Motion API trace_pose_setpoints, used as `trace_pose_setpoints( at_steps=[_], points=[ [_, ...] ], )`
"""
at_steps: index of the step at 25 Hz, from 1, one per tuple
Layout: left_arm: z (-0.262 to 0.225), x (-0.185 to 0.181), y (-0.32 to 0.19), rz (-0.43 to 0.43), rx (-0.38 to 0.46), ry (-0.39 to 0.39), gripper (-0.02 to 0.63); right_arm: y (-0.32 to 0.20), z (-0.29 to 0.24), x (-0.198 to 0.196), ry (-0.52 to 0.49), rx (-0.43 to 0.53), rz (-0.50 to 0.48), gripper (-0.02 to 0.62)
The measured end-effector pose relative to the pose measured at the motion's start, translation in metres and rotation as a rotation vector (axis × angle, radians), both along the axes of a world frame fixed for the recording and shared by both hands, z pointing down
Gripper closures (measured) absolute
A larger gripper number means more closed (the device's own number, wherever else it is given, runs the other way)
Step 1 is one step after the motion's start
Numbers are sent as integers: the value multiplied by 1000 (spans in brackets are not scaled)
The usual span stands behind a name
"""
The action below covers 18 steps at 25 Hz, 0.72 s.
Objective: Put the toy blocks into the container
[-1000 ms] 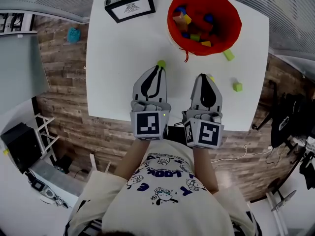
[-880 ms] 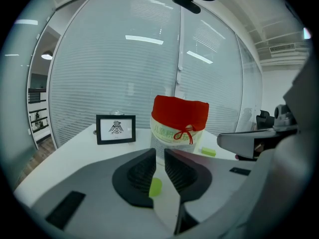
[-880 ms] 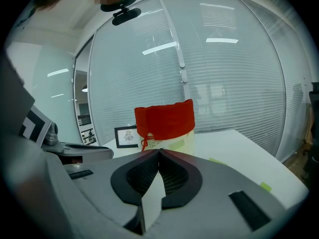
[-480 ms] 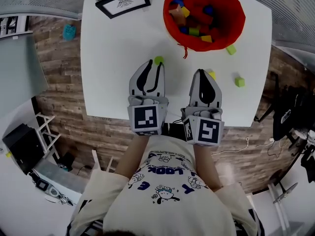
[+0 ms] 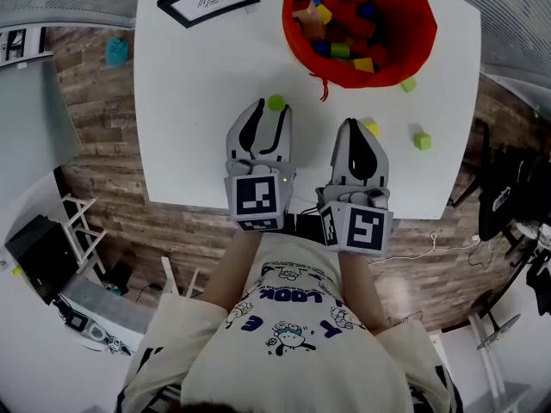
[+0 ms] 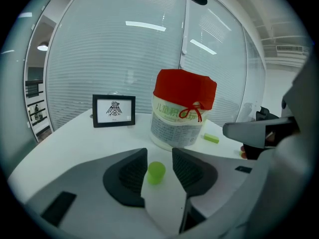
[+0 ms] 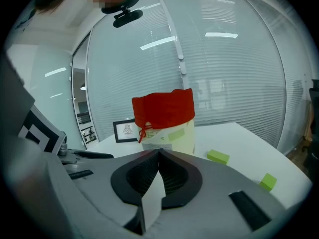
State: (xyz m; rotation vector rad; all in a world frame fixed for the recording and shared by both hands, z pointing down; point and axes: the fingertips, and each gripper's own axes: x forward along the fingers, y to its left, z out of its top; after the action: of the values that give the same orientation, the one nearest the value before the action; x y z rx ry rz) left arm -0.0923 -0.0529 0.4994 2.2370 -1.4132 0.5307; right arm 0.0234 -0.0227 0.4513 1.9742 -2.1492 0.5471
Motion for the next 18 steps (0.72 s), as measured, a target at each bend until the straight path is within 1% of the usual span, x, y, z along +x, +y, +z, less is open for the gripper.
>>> trace_pose_setpoints(
  at_steps=[5, 7, 11, 18],
  points=[
    [9, 1, 0, 8, -19, -14, 428, 0, 3, 2, 0, -9, 4, 565],
    [14, 1, -1, 11, -32, -21, 412, 0, 5, 2, -2, -12, 5, 565],
    [23, -1, -1, 9, -55, -32, 411, 0, 9, 3, -4, -25, 8, 565],
    [32, -3, -4, 6, -70, -49, 412, -2, 14, 4, -8, -42, 9, 565]
  ],
)
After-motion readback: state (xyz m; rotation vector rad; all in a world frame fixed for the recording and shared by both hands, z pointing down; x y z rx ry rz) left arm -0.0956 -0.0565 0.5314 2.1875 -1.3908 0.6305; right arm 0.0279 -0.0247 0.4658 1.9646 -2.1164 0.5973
